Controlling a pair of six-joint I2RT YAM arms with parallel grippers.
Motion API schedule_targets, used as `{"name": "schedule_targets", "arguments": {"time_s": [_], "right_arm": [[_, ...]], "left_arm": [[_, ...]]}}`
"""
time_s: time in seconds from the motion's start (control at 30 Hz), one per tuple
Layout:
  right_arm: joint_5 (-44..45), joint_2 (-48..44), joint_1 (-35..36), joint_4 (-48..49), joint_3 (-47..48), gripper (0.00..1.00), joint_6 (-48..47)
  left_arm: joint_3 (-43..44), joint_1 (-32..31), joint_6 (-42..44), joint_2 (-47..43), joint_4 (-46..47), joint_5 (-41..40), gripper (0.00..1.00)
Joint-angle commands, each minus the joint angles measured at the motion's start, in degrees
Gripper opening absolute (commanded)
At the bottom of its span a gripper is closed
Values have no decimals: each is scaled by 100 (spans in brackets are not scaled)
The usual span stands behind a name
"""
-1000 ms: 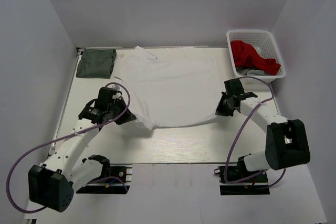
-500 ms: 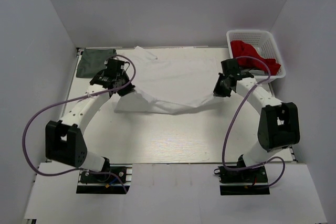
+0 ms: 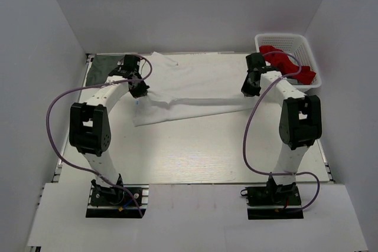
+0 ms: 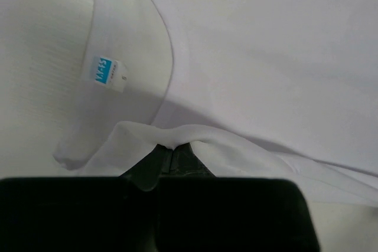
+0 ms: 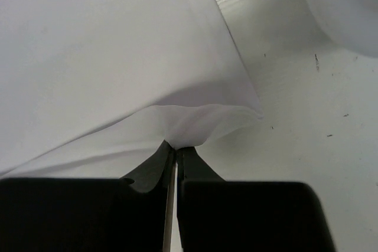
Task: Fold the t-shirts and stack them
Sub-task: Fold the flattened tshirt in 1/3 of the way
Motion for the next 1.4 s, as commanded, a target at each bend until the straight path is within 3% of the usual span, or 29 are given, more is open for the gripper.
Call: {"name": "schedule_targets", "arguments": {"time_s": [0.0, 0.13, 0.2, 0.27, 0.3, 0.37, 0.4, 0.47, 0.57, 0.67, 0.77, 0.9, 1.0, 1.37], "right_arm": [[198, 337, -91, -101, 415, 0, 9], [92, 584, -144, 338, 601, 3, -79], [-57, 734, -179, 567, 776, 14, -202], [-40, 945, -214, 742, 1004, 37, -385], [-75, 1023, -223, 821, 1084, 46, -422], [-66, 1208, -267, 875, 1382, 51, -527], [-145, 1261, -267, 840, 1540, 56, -571], [-259, 1218, -267, 901, 1515, 62, -773], [-584, 849, -119, 1076, 894, 64, -835], [-1288, 227, -206, 1586, 84, 72, -958], [-1718, -108, -153, 1815, -514, 90, -1019], [-1815, -198, -83, 2114, -875, 90, -1098], [-1911, -49, -65, 2255, -876, 90, -1055], [-1807, 506, -65, 2000, -533, 90, -818]], "left_arm": [[300, 160, 66, 136, 111, -40, 0], [537, 222, 119, 505, 313, 23, 0], [739, 274, 119, 795, 314, 23, 0], [984, 379, 119, 988, 374, 23, 0], [1108, 380, 189, 1093, 375, 110, 25], [1556, 441, 251, 1410, 375, 110, 91], [1853, 502, 355, 1568, 323, 110, 100], [2092, 503, 356, 1622, 34, 206, 100], [1919, 503, 427, 1264, 49, 259, 100], [1032, 503, 427, 710, 418, 557, 100], [162, 380, 427, -11, 823, 707, 100], [-1067, 327, 374, -540, 1830, 1471, 100], [-1342, 275, 269, -471, 2158, 1894, 100], [-1536, 274, 391, 206, 1940, 1657, 100]]}}
